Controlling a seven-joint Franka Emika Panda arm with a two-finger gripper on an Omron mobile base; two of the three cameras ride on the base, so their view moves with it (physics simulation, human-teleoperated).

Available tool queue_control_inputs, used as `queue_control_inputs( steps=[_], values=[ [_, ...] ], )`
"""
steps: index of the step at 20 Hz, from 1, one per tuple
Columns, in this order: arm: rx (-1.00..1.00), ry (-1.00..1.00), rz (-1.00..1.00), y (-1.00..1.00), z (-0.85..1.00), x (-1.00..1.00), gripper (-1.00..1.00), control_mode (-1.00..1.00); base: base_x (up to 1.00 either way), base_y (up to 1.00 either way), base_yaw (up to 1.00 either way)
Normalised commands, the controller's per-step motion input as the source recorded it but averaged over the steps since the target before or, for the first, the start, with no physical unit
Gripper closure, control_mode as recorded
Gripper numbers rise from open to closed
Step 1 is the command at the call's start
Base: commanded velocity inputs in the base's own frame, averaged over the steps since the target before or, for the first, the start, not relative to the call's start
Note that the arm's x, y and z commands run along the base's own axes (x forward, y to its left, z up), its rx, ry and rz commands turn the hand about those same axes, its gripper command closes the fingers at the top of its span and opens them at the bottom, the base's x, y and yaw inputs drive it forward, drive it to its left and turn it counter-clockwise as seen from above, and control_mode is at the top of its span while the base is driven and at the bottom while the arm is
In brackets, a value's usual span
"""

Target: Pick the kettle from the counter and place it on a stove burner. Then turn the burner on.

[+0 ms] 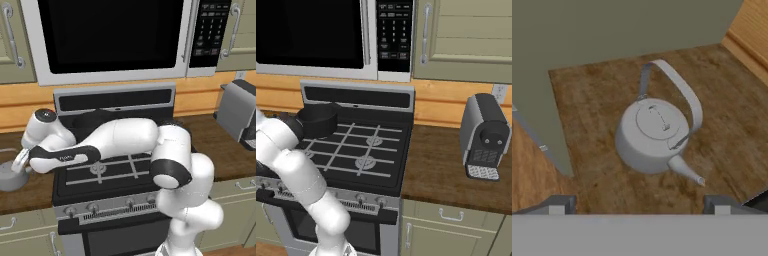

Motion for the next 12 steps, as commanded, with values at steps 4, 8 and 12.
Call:
queue_control_inputs(
  steps=[4, 8, 12],
  values=[
    [-0.04, 0.00, 0.00, 0.20, -0.08, 0.33, -1.00, -1.00, 0.00, 0.00, 0.00],
    [0.00, 0.00, -0.01, 0.07, 0.00, 0.39, -1.00, -1.00, 0.00, 0.00, 0.00],
    [0.00, 0.01, -0.02, 0.07, 0.00, 0.34, -1.00, -1.00, 0.00, 0.00, 0.00]
  ],
)
